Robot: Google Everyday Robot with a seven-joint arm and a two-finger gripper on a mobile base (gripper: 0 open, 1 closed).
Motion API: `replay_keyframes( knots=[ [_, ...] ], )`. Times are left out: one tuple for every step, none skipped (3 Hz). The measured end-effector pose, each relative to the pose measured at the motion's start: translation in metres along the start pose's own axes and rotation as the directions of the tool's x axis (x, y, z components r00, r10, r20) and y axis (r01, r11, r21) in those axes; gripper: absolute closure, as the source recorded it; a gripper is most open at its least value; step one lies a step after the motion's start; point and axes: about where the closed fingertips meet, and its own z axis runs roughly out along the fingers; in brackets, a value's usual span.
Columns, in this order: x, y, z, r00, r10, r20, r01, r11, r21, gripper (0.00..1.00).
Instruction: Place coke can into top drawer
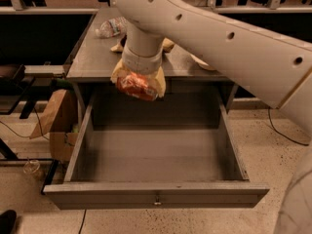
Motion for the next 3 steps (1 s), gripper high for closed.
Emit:
replay_keyframes(
  knots=[
    [-0.056,0.016,0.041,0.962,-0.136,0.236,0.135,0.9906,0.021,1.0],
    [-0.108,0.031,0.091,0.883,-0.196,0.425,0.199,0.9792,0.039,1.0],
    [-0.145,0.043,0.135,0.827,-0.188,0.529,0.208,0.9779,0.023,0.81]
  ],
)
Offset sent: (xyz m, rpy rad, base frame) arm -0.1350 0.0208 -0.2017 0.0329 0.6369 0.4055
